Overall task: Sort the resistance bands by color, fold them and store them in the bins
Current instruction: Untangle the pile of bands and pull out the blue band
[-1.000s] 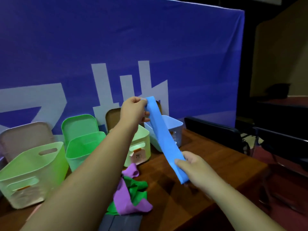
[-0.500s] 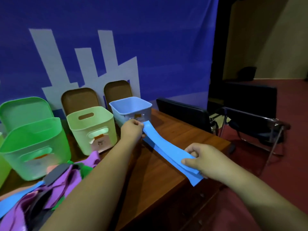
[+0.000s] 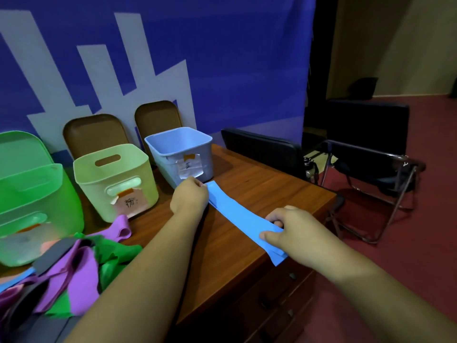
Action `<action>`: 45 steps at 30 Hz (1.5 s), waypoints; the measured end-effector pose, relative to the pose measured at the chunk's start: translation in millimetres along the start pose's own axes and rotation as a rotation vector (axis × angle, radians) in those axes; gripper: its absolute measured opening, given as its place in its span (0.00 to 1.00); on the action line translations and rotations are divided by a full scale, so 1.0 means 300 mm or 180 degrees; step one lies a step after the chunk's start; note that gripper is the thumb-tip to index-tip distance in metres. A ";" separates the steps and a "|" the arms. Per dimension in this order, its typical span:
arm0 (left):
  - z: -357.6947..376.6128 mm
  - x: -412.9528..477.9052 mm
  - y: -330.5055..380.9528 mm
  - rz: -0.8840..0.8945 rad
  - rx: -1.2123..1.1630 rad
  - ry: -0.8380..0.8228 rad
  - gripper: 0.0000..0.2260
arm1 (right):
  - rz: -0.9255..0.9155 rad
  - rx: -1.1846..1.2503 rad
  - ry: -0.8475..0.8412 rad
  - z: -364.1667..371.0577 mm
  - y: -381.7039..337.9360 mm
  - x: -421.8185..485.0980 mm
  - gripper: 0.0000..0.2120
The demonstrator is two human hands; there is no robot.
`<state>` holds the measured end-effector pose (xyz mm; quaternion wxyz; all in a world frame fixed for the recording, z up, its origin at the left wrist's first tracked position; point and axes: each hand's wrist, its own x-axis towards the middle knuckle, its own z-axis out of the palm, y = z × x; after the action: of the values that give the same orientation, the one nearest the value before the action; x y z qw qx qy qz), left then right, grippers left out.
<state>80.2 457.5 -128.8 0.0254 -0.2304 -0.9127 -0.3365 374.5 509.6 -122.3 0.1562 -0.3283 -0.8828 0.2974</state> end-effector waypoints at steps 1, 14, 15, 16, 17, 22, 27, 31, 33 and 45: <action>0.004 0.000 0.000 0.0007 0.0036 0.0005 0.06 | 0.0006 -0.0022 -0.0002 0.002 0.002 0.000 0.12; 0.013 -0.005 -0.017 0.0010 0.0221 -0.0044 0.07 | 0.0005 -0.0026 -0.0034 0.014 0.016 -0.013 0.18; 0.013 -0.007 -0.017 0.0030 0.0274 -0.0038 0.07 | -0.0037 -0.0119 -0.0043 0.012 0.015 -0.016 0.19; 0.016 -0.007 -0.017 0.0070 0.0342 -0.0012 0.07 | -0.0081 -0.0239 -0.0050 0.009 0.015 -0.018 0.18; 0.018 -0.011 -0.016 0.0109 0.0416 0.0023 0.08 | -0.0115 -0.0358 -0.0052 0.007 0.014 -0.021 0.18; -0.006 -0.046 0.018 0.0120 0.0376 -0.0179 0.13 | -0.0154 -0.0551 0.0023 -0.005 0.000 -0.021 0.15; -0.109 -0.095 0.081 0.0166 0.0497 -0.0728 0.11 | -0.0077 -0.0673 0.0389 -0.039 -0.053 -0.001 0.09; -0.268 -0.148 0.076 0.0345 0.0412 -0.1028 0.09 | -0.0015 -0.0339 0.0390 -0.034 -0.146 -0.003 0.08; -0.367 -0.179 0.048 0.0314 0.0121 -0.1254 0.08 | -0.0128 -0.0235 0.0374 -0.006 -0.218 -0.009 0.09; -1.012 -0.393 -0.483 0.0564 -0.0290 -0.0890 0.07 | -0.1468 0.0196 -0.0137 0.354 -0.770 -0.071 0.11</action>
<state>89.1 123.0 -5.4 -0.0828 -0.3554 -0.8672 -0.3387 227.6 310.1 -61.1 0.2110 -0.1065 -0.9281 0.2875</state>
